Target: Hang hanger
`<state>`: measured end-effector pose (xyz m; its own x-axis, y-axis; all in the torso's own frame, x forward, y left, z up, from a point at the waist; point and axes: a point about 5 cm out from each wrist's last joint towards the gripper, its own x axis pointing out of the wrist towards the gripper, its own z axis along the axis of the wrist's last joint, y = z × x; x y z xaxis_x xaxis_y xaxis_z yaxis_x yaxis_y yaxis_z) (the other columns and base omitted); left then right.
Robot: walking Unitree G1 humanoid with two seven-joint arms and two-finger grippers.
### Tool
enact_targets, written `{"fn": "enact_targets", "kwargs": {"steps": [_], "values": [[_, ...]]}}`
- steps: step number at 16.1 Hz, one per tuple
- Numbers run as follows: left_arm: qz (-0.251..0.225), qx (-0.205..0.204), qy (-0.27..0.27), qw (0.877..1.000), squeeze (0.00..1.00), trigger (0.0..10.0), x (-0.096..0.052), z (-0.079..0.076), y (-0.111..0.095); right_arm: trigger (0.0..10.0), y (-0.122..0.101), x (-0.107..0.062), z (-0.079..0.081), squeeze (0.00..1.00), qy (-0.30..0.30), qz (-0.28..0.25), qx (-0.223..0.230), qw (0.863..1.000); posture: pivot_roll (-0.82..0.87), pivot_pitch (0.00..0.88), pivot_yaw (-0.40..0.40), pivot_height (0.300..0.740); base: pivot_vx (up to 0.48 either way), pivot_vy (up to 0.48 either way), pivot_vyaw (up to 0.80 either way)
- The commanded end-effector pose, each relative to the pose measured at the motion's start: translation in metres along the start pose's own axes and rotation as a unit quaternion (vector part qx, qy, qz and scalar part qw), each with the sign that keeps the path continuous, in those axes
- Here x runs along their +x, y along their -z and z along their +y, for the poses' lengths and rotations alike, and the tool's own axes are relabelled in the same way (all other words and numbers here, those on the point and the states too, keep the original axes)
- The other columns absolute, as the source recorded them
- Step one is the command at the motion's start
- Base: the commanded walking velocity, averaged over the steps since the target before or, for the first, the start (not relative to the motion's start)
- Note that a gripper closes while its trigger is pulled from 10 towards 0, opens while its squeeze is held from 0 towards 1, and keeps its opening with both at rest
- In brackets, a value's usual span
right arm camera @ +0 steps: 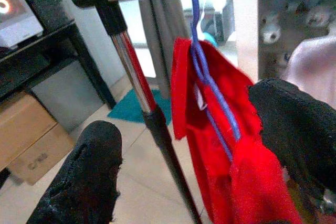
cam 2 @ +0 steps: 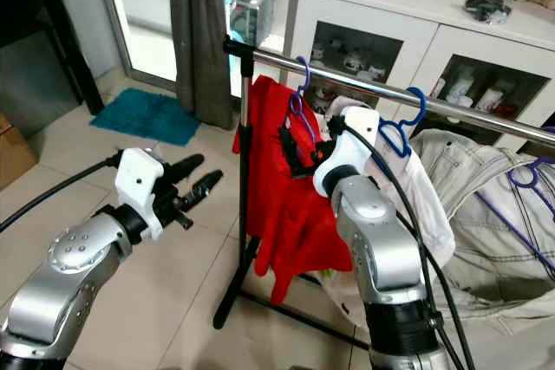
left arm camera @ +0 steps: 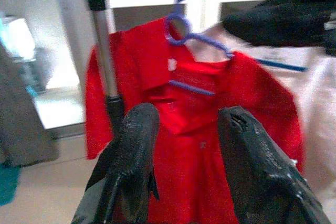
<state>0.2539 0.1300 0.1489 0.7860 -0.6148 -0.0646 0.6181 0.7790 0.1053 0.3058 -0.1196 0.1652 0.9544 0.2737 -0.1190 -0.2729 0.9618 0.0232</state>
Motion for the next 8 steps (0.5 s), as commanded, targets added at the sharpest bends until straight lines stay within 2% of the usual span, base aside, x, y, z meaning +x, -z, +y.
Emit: {"fn": "enact_targets", "kwargs": {"steps": [1,3,4,6,8], "values": [[-0.002,-0.005,0.022,1.0,0.0,10.0,0.0,-0.007,-0.001,10.0,-0.007,0.005,-0.004,0.0,0.0,-0.002,0.004,1.0,0.03,0.0,-0.08,0.74,0.0,0.0,0.0],[-0.002,-0.018,0.051,0.999,0.0,10.0,0.0,-0.012,0.0,10.0,-0.011,0.02,0.001,0.0,-0.02,0.017,0.022,0.999,0.03,0.0,-0.07,0.74,0.0,0.0,0.0],[0.009,-0.024,0.081,0.996,0.0,10.0,0.0,-0.017,0.002,10.0,-0.011,0.031,0.003,0.0,-0.035,0.037,0.025,0.998,0.02,0.0,-0.063,0.74,0.0,0.0,0.0],[0.026,-0.03,0.126,0.991,0.0,10.0,-0.004,-0.025,0.005,10.0,-0.01,0.043,0.002,0.0,-0.042,0.066,0.007,0.997,0.02,0.0,-0.063,0.74,0.0,0.0,0.0],[0.029,-0.031,0.141,0.989,0.0,10.0,-0.005,-0.028,0.006,10.0,-0.01,0.05,-0.002,0.0,-0.04,0.077,0.002,0.996,0.03,0.0,-0.067,0.74,0.0,0.0,0.0]]}}
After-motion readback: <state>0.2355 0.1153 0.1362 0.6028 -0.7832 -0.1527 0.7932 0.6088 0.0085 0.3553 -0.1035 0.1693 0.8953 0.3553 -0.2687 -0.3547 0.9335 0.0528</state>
